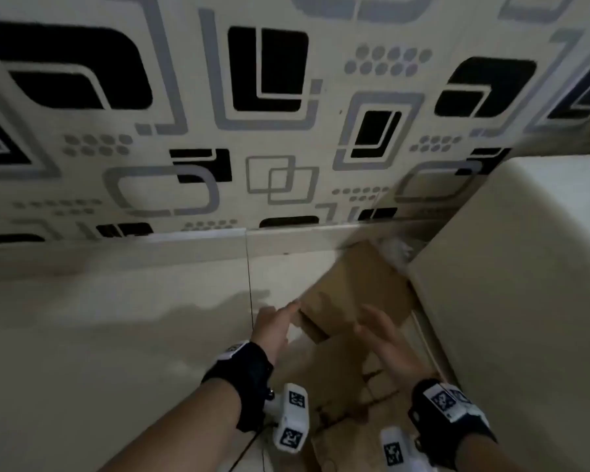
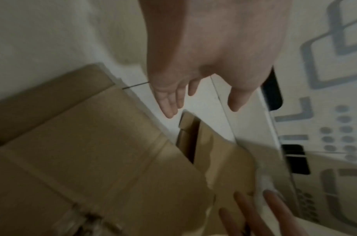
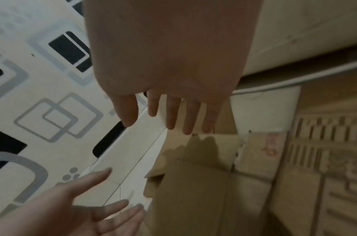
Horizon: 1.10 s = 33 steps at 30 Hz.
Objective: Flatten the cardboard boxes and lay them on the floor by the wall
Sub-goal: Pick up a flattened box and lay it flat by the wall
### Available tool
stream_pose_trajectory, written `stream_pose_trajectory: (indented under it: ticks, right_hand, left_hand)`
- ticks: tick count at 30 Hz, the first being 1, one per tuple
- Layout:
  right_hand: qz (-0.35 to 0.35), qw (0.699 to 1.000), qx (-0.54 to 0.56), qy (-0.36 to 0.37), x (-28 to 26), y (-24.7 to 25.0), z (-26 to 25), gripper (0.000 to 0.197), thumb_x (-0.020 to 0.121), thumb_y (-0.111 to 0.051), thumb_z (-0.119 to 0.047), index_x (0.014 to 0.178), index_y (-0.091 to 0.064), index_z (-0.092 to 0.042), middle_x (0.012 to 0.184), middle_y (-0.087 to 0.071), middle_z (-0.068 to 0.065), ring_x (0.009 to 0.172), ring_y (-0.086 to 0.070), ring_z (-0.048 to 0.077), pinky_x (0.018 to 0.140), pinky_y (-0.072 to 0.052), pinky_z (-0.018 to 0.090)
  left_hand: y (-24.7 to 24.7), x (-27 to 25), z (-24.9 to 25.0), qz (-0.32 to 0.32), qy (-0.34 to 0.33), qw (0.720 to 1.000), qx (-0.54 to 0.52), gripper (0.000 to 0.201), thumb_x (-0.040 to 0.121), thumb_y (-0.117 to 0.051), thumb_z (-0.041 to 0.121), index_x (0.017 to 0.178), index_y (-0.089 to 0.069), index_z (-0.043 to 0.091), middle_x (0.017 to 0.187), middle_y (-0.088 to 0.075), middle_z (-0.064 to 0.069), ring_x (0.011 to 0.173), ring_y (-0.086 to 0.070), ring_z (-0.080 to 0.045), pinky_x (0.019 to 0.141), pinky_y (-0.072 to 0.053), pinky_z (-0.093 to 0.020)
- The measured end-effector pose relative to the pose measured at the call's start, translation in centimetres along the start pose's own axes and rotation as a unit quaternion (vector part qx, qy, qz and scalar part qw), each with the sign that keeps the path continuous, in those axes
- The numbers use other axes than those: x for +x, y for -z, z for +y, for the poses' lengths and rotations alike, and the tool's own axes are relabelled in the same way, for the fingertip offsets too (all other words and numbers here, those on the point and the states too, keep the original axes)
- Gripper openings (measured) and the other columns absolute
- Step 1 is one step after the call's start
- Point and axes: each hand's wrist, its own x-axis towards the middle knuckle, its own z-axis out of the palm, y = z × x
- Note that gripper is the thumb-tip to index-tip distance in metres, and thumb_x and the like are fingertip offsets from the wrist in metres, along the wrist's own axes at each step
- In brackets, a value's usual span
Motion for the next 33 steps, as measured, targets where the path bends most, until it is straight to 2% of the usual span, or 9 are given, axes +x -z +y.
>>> stream_pose_trajectory:
  ticks: [2,4,6,8,10,16,25,29,33]
  right_hand:
    - [0.005,1.0,-0.007,0.0,0.9,-0.9,1.6,0.047,0.093,-0.061,-0.034,0.138,-0.048,-0.04,0.132,-0.054,-0.008,0.124,-0.05,0.014,0.093,-0.045,0.026]
    - [0.005,0.999,-0.048,-0.001,1.8,-1.6,3.4,0.048,0.087,-0.064,-0.046,0.132,-0.05,-0.05,0.136,-0.055,-0.006,0.126,-0.052,0.017,0.103,-0.047,0.037]
    - [0.026,0.995,-0.091,-0.004,2.3,-2.2,4.7,0.047,0.077,-0.061,-0.061,0.123,-0.05,-0.061,0.138,-0.054,-0.006,0.125,-0.052,0.017,0.107,-0.045,0.042]
    - [0.042,0.994,-0.101,-0.007,2.6,-2.6,5.2,0.044,0.074,-0.056,-0.066,0.117,-0.047,-0.067,0.137,-0.053,-0.007,0.125,-0.051,0.018,0.108,-0.044,0.043]
    - [0.045,0.992,-0.116,-0.012,2.6,-2.9,4.8,0.043,0.077,-0.054,-0.065,0.12,-0.047,-0.064,0.136,-0.052,-0.006,0.125,-0.049,0.018,0.107,-0.042,0.042]
    - [0.058,0.987,-0.148,-0.009,2.4,-3.5,3.8,0.043,0.08,-0.054,-0.063,0.122,-0.049,-0.058,0.127,-0.056,-0.009,0.124,-0.045,0.016,0.109,-0.039,0.045]
    - [0.134,0.931,-0.34,-0.007,1.8,-3.8,2.4,0.033,0.092,-0.045,-0.052,0.115,-0.06,-0.033,0.106,-0.06,-0.005,0.116,-0.052,0.023,0.097,-0.037,0.04]
    - [0.192,0.962,-0.195,0.019,2.8,-3.7,3.1,0.04,0.091,-0.056,-0.041,0.126,-0.054,-0.023,0.122,-0.058,0.0,0.12,-0.053,0.024,0.102,-0.044,0.046]
    - [0.15,0.988,-0.036,-0.003,3.9,-5.9,1.5,0.054,0.094,-0.057,-0.033,0.144,-0.038,-0.024,0.142,-0.047,-0.001,0.121,-0.049,0.018,0.103,-0.043,0.039]
  left_hand:
    - [-0.7,2.4,-1.7,0.036,-0.008,0.999,0.017,0.076,0.086,-0.075,0.045,0.142,-0.049,0.002,0.136,-0.056,-0.017,0.119,-0.057,-0.031,0.1,-0.048,-0.041]
    - [-1.4,3.8,-2.4,0.055,-0.041,0.997,0.039,0.095,0.079,-0.077,0.043,0.154,-0.034,0.004,0.14,-0.054,-0.014,0.123,-0.056,-0.033,0.101,-0.046,-0.038]
    - [-2.1,4.8,-2.8,0.076,-0.062,0.991,0.086,0.074,0.083,-0.077,0.039,0.143,-0.048,0.006,0.13,-0.06,-0.011,0.12,-0.058,-0.032,0.091,-0.046,-0.032]
    - [-2.8,5.1,-3.2,0.068,-0.094,0.987,0.115,0.036,0.08,-0.08,0.037,0.1,-0.068,0.009,0.092,-0.069,-0.006,0.094,-0.069,-0.031,0.071,-0.048,-0.029]
    - [-3.2,5.2,-3.6,0.064,-0.101,0.985,0.123,0.029,0.076,-0.082,0.038,0.075,-0.067,0.013,0.071,-0.07,-0.002,0.075,-0.072,-0.027,0.063,-0.053,-0.029]
    - [-3.5,5.0,-2.6,0.077,-0.126,0.976,0.162,0.014,0.092,-0.064,0.027,0.087,-0.06,0.015,0.087,-0.067,-0.006,0.079,-0.066,-0.026,0.076,-0.056,-0.038]
    - [0.8,2.9,2.5,0.159,-0.273,0.947,0.052,0.024,0.099,-0.053,0.013,0.081,-0.037,0.014,0.069,-0.042,-0.002,0.058,-0.04,-0.02,0.051,-0.036,-0.027]
    - [6.9,2.4,3.8,0.176,-0.318,0.93,0.05,0.028,0.1,-0.05,0.01,0.079,-0.033,0.017,0.072,-0.034,0.001,0.06,-0.032,-0.015,0.054,-0.031,-0.028]
    - [14.1,2.3,3.0,0.158,-0.268,0.95,0.008,0.017,0.099,-0.05,0.022,0.1,-0.047,0.005,0.087,-0.053,-0.008,0.076,-0.049,-0.018,0.067,-0.043,-0.033]
